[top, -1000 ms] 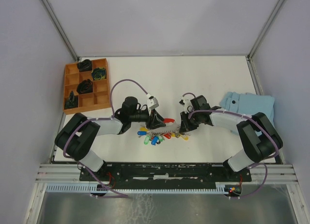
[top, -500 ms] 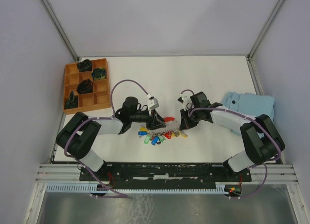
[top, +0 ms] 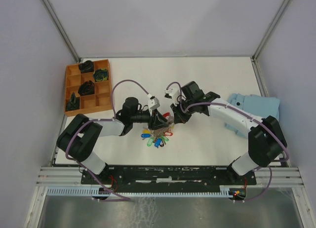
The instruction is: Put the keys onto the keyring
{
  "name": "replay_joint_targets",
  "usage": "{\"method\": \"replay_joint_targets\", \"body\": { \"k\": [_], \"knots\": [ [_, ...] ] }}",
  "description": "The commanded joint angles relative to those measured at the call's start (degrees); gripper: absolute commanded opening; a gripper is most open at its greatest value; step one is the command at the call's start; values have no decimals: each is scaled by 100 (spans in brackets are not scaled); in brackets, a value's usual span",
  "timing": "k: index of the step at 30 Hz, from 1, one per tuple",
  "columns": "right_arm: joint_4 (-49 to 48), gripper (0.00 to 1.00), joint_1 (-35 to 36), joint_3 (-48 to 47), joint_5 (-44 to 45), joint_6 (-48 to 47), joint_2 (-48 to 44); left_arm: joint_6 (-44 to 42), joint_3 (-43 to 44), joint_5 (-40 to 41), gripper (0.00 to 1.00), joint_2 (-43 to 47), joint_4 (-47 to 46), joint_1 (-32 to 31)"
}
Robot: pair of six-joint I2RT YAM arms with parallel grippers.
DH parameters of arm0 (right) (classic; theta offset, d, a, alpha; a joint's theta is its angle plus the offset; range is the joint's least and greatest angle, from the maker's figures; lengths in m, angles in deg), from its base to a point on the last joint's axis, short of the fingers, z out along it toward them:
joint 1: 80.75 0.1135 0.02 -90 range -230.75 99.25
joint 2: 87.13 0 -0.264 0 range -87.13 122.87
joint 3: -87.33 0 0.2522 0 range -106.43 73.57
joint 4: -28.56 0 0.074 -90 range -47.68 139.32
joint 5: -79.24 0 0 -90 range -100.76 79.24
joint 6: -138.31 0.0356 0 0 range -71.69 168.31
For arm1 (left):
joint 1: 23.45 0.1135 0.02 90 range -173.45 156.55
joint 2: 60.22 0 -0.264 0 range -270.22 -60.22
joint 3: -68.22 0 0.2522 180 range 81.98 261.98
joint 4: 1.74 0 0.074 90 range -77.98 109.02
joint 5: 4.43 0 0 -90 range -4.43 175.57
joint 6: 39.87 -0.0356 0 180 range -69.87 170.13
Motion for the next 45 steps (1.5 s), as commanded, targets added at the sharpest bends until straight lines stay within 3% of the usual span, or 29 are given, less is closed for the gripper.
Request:
{"method": "replay_joint_targets", "body": {
  "k": [1, 24, 27, 34, 41, 45],
  "knots": [
    [423, 1, 295, -608, 67, -666, 197, -98, -80, -245, 43, 232, -449, 40],
    [706, 1, 796, -1243, 152, -1163, 437, 302, -117, -980, 40, 213, -1082, 198],
    [741, 1, 839, -1314, 161, -1202, 475, 317, -112, -1035, 34, 198, -1073, 198],
    [816, 1, 848, -1207, 485, -1361, 306, 222, -60, -968, 3, 265, -839, 196],
    [547, 1, 835, -727, 737, -1421, -37, 419, -190, -218, 3, 601, -780, 242],
    [65, 1, 833, -361, 570, -1369, -264, 833, -396, 225, 3, 721, -1215, 252]
  ]
}}
